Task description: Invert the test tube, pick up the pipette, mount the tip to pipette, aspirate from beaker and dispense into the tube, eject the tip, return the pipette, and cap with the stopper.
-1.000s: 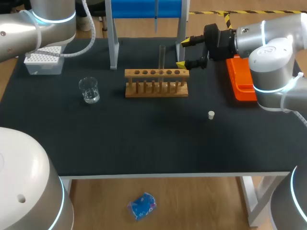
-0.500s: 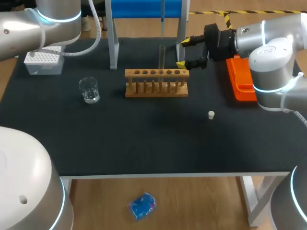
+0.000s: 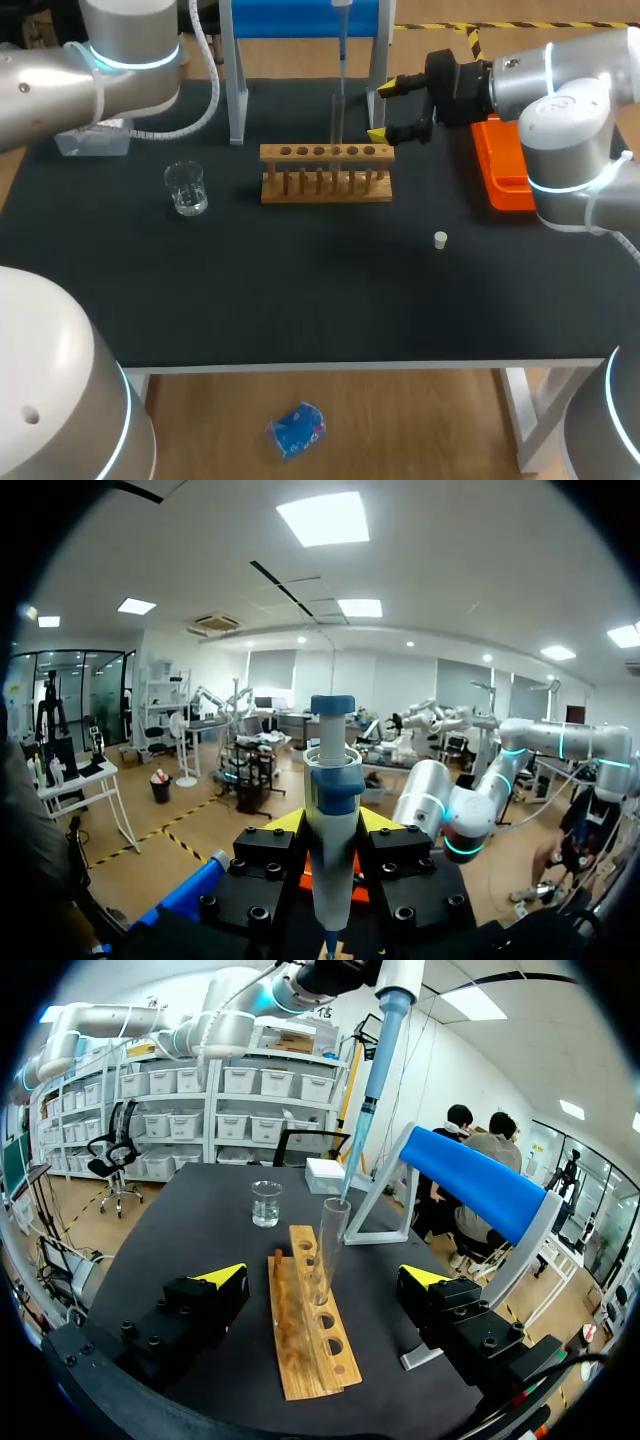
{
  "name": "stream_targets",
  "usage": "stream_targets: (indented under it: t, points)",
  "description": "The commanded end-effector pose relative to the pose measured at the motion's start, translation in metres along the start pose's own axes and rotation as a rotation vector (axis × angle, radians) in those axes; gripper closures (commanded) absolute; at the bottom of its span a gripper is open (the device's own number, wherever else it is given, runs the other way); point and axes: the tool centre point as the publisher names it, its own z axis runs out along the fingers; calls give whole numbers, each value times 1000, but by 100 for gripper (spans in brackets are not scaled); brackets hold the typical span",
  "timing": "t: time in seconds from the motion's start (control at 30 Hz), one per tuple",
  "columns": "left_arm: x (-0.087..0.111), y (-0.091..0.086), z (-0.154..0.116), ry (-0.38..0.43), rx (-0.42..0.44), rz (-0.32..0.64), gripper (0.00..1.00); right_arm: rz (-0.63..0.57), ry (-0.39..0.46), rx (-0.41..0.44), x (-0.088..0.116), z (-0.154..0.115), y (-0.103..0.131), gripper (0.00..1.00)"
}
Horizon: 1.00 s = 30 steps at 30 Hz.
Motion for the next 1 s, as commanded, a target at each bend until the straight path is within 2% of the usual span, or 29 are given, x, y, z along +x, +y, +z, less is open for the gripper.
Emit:
stream_targets:
  t: [0.03,0.7,1.0]
  points:
    - [1,1,-1,-4,11,3,100,0,0,0,0,0,0,0]
    - [3,13,-4,-10,11,-9,100,0,0,0,0,0,0,0]
    - [-1,18,-9,-34,-27,-4,100,0,0,0,0,0,0,0]
